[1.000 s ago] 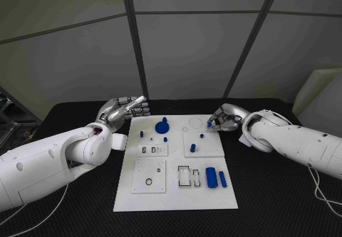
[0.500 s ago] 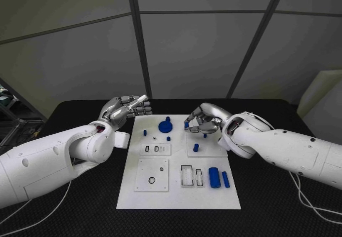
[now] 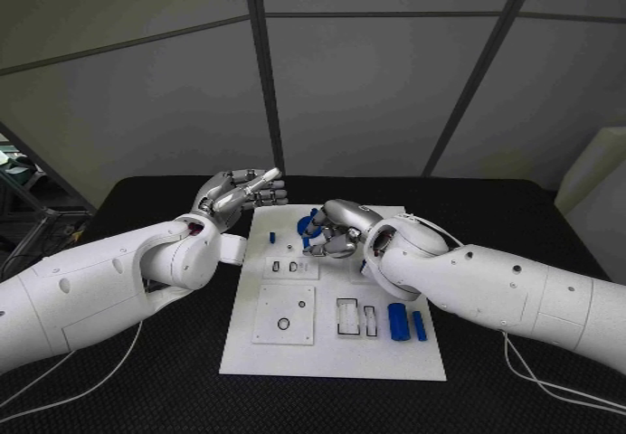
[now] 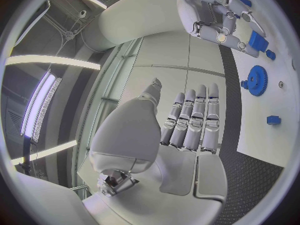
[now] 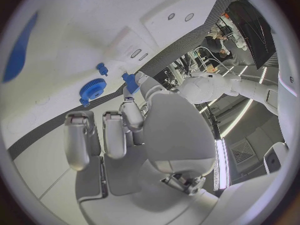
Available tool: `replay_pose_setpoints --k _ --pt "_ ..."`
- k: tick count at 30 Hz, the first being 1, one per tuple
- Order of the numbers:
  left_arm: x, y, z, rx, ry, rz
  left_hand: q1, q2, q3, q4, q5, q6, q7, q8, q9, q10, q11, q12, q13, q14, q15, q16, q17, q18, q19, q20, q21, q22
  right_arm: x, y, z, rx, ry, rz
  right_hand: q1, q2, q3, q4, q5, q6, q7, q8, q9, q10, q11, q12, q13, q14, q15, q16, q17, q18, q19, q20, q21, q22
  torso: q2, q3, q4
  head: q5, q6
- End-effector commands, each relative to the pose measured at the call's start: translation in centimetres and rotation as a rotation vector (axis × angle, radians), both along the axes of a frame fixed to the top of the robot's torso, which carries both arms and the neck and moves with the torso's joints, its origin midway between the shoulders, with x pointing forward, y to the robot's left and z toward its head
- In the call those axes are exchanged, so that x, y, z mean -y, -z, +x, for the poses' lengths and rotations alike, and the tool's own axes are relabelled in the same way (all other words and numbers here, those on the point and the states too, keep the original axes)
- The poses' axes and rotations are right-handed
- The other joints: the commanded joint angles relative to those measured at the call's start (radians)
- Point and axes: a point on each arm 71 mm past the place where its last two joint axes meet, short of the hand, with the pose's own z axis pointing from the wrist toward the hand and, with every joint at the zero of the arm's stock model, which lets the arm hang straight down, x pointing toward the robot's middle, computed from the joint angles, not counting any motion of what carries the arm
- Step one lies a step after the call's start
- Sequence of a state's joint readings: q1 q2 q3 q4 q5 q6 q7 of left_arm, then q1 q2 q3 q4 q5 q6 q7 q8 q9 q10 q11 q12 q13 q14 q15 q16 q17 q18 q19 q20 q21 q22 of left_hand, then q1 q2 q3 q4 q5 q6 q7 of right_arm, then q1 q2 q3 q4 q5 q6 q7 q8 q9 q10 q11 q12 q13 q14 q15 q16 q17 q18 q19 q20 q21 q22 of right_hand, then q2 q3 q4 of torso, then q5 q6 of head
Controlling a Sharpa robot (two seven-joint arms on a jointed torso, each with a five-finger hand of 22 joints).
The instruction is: Assemble the parts on the task board
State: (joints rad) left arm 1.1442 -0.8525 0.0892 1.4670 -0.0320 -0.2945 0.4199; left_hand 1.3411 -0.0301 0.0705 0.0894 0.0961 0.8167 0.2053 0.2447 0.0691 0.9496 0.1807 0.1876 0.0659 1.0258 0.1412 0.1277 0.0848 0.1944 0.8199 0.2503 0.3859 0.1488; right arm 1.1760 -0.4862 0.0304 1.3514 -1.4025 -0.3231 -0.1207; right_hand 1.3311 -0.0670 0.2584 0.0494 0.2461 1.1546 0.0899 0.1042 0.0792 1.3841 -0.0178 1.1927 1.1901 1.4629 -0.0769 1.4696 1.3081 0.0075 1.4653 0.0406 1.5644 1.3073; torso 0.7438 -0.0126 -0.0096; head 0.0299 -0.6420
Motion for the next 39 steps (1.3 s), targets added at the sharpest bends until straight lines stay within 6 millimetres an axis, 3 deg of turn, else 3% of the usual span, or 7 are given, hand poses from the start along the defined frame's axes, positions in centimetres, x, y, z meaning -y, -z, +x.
replay_pose_setpoints --k 1,13,29,39 --pt "0.2 -0.1 0.0 0.007 0.014 -0.002 0.005 0.005 0.000 -0.006 -0.004 0.006 0.020 -0.004 -0.001 0.006 0.000 -0.004 0.000 0.000 0.004 -0.004 -0.002 -0.013 0.004 0.000 0.000 -0.001 -0.6 0.6 -0.3 0.018 0.011 -0.077 -0.003 0.014 0.001 -0.007 0.007 0.032 -0.029 -0.007 0.020 -0.006 0.001 -0.007 -0.002 0.064 -0.006 -0.006 0.063 -0.003 0.095 -0.009 -0.002 0.246 0.001 0.0010 -0.0014 0.003 -0.004" --pt "0.3 -0.1 0.0 0.005 0.016 -0.003 0.005 0.005 0.000 -0.006 -0.004 0.006 0.020 -0.004 -0.001 0.006 0.000 -0.004 0.000 0.000 0.004 -0.004 -0.002 -0.013 0.004 0.000 0.000 -0.001 -2.0 2.0 -1.3 0.010 -0.020 -0.124 -0.006 0.013 0.000 -0.007 0.007 0.031 -0.028 -0.009 0.020 -0.007 0.002 -0.007 -0.002 0.064 -0.005 -0.006 0.063 -0.003 0.094 -0.009 -0.003 0.245 0.000 0.0023 -0.0015 0.017 -0.014" --pt "0.3 -0.1 0.1 0.003 0.016 -0.002 0.005 0.005 0.000 -0.006 -0.004 0.006 0.020 -0.004 -0.001 0.006 0.000 -0.004 0.000 0.000 0.004 -0.004 -0.002 -0.013 0.004 0.000 0.000 -0.001 -2.2 2.5 -1.6 0.004 -0.033 -0.179 -0.012 0.008 -0.002 -0.009 0.006 0.030 -0.027 -0.012 0.021 -0.009 0.003 -0.009 -0.004 0.064 -0.005 -0.007 0.063 -0.002 0.092 -0.009 -0.005 0.242 -0.001 0.0020 -0.0016 0.016 -0.022" --pt "0.3 -0.1 0.1 0.003 0.015 -0.001 0.005 0.005 0.000 -0.006 -0.004 0.006 0.020 -0.004 -0.001 0.006 0.000 -0.004 0.000 0.000 0.004 -0.004 -0.002 -0.013 0.004 0.000 0.000 -0.001 -2.1 2.6 -1.5 0.004 -0.029 -0.204 -0.030 -0.009 -0.007 -0.016 0.007 0.007 -0.017 -0.034 0.016 -0.027 0.010 -0.037 -0.027 0.063 0.000 -0.010 0.059 -0.001 0.089 -0.006 -0.008 0.236 -0.001 0.0015 -0.0018 0.015 -0.021"
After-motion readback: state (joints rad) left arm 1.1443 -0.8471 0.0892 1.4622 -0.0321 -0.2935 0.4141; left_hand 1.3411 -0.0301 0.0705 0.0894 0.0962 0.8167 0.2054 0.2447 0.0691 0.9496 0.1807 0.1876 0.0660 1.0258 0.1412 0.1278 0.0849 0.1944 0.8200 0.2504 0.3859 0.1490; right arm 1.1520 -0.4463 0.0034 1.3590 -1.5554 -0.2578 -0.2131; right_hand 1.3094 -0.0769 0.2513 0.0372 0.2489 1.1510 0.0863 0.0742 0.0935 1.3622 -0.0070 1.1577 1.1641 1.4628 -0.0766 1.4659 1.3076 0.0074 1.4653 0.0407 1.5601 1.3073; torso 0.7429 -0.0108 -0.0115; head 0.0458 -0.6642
